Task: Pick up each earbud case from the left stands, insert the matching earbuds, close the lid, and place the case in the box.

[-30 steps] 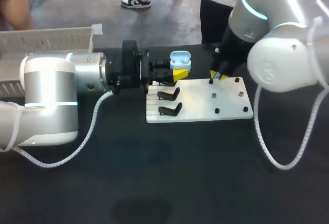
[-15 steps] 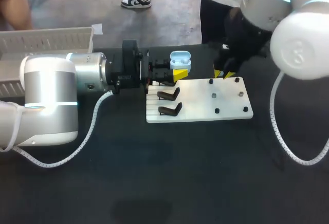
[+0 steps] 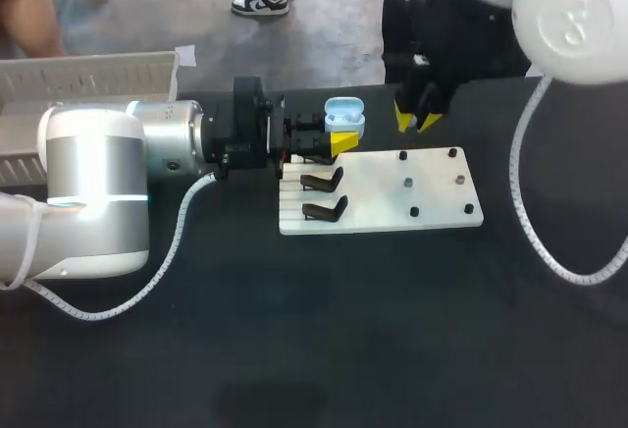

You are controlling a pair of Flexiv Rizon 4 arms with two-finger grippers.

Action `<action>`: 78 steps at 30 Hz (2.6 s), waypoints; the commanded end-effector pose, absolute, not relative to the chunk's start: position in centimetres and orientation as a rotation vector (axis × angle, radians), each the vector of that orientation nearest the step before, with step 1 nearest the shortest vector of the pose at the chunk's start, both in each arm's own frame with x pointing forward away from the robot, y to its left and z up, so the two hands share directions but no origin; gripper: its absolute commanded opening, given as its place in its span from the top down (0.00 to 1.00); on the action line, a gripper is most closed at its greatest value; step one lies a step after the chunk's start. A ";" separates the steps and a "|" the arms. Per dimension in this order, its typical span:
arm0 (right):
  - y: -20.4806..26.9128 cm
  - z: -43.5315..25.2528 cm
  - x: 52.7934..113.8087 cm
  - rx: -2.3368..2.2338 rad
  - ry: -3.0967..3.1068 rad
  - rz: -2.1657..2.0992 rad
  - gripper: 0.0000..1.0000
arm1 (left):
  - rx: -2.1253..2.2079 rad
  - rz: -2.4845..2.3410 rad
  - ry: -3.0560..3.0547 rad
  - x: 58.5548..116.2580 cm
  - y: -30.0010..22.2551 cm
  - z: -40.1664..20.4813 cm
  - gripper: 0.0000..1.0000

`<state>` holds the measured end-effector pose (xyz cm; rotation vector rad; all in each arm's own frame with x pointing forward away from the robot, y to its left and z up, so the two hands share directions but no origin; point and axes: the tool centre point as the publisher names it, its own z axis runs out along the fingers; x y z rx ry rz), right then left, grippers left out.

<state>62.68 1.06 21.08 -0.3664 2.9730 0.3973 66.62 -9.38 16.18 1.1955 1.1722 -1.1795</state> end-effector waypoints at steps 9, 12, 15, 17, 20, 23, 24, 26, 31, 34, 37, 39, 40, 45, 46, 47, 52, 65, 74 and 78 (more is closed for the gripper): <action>4.1 23.3 63.8 -0.547 2.938 0.354 1.00 | 1.190 -1.174 1.169 66.5 -9.4 16.1 1.00; 4.9 23.7 64.0 -0.604 2.922 0.338 1.00 | 1.190 -1.174 1.169 66.5 -9.4 16.1 1.00; 5.5 23.8 64.2 -0.652 2.914 0.321 1.00 | 1.190 -1.174 1.169 66.5 -9.4 16.1 1.00; 5.8 23.8 64.4 -0.678 2.911 0.315 1.00 | 1.190 -1.174 1.169 66.5 -9.4 16.1 1.00; 6.3 23.7 64.5 -0.708 2.906 0.311 1.00 | 1.190 -1.174 1.169 66.5 -9.4 16.1 1.00; 6.8 23.6 64.7 -0.723 2.907 0.309 1.00 | 1.190 -1.174 1.169 66.5 -9.4 16.1 1.00; 7.0 23.5 64.8 -0.726 2.909 0.310 1.00 | 1.190 -1.174 1.169 66.5 -9.4 16.1 1.00; 7.4 23.4 64.9 -0.728 2.915 0.303 1.00 | 1.190 -1.174 1.169 66.5 -9.4 16.1 1.00; 8.0 23.0 65.1 -0.737 2.925 0.301 1.00 | 1.190 -1.174 1.169 66.5 -9.4 16.1 1.00; 8.4 22.9 65.2 -0.749 2.926 0.297 1.00 | 1.190 -1.174 1.169 66.5 -9.4 16.1 1.00; 8.6 22.8 65.1 -0.760 2.927 0.295 1.00 | 1.190 -1.174 1.169 66.5 -9.4 16.1 1.00; 8.7 22.7 65.0 -0.763 2.928 0.292 1.00 | 1.190 -1.174 1.169 66.5 -9.4 16.1 1.00; 8.8 22.7 65.0 -0.764 2.928 0.291 1.00 | 1.190 -1.174 1.169 66.5 -9.4 16.1 1.00; 8.8 22.3 64.9 -0.758 2.931 0.286 1.00 | 1.190 -1.174 1.169 66.5 -9.4 16.1 1.00; 8.8 22.2 64.9 -0.757 2.932 0.286 1.00 | 1.190 -1.174 1.169 66.5 -9.4 16.1 1.00; 8.9 22.1 64.8 -0.755 2.934 0.288 1.00 | 1.190 -1.174 1.169 66.5 -9.4 16.1 1.00; 9.0 21.8 64.7 -0.752 2.933 0.296 1.00 | 1.190 -1.174 1.169 66.5 -9.4 16.1 1.00; 9.3 21.4 65.0 -0.737 2.929 0.282 1.00 | 1.190 -1.174 1.169 66.5 -9.4 16.1 1.00; 9.3 21.1 65.2 -0.727 2.931 0.270 1.00 | 1.190 -1.174 1.169 66.5 -9.4 16.1 1.00; 9.3 21.1 65.3 -0.722 2.932 0.263 1.00 | 1.190 -1.174 1.169 66.5 -9.4 16.1 1.00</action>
